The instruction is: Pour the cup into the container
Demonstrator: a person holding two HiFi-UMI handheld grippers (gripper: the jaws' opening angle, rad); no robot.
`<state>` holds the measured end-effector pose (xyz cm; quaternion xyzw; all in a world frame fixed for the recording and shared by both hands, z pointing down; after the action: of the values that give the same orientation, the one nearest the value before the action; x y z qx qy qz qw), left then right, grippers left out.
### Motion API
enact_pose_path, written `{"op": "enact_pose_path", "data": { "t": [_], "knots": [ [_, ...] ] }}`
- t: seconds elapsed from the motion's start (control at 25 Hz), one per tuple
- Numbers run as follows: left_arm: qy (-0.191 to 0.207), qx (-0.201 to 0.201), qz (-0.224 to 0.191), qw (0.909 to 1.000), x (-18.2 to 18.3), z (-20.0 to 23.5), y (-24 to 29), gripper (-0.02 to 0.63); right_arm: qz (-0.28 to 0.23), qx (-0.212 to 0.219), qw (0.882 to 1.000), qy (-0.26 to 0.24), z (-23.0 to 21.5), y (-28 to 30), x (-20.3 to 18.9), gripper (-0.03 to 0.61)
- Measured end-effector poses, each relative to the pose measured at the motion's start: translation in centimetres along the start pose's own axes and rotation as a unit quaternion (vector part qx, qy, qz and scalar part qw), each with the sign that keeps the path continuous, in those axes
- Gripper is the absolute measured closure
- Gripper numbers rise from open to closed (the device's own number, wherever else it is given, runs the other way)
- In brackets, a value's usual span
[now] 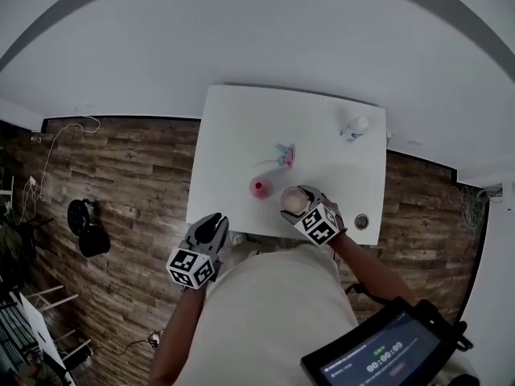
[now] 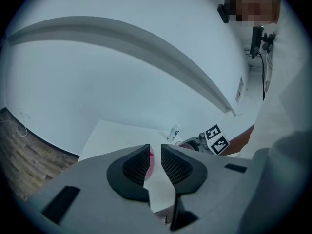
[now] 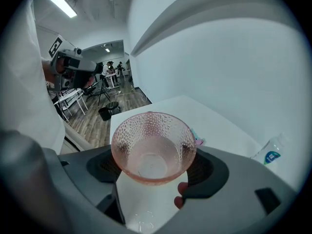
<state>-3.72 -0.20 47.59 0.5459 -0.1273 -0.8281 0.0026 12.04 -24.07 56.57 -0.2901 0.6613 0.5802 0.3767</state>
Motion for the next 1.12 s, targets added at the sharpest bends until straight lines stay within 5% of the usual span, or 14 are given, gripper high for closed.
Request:
{"op": "enact_pose_path", "data": {
  "t": [0.72, 1.12],
  "knots": [
    [0.052, -0.115, 0.026, 0.9917, 2.1, 4.9, -2.3, 0.549, 0.070, -0.051, 0.996, 0.022, 3.4, 0.7, 5.7, 0.204],
    [0.059, -0.110, 0.029, 0.9918, 2.5, 7.0, -2.4, 0.549, 0.106, -0.027, 0.994, 0.012, 5.2, 2.6, 6.8, 0.204]
  ]
}}
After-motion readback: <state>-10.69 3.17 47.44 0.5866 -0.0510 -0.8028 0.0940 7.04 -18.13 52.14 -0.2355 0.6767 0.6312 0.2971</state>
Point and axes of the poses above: the fingertips, and each gripper's own axes: y forward along the fingers, z to its left, x out of its top, the point moved 9 cm from there along -y, backward along the fingers, and after that the axes turned 15 degrees about -z, right-handed, at the moved point
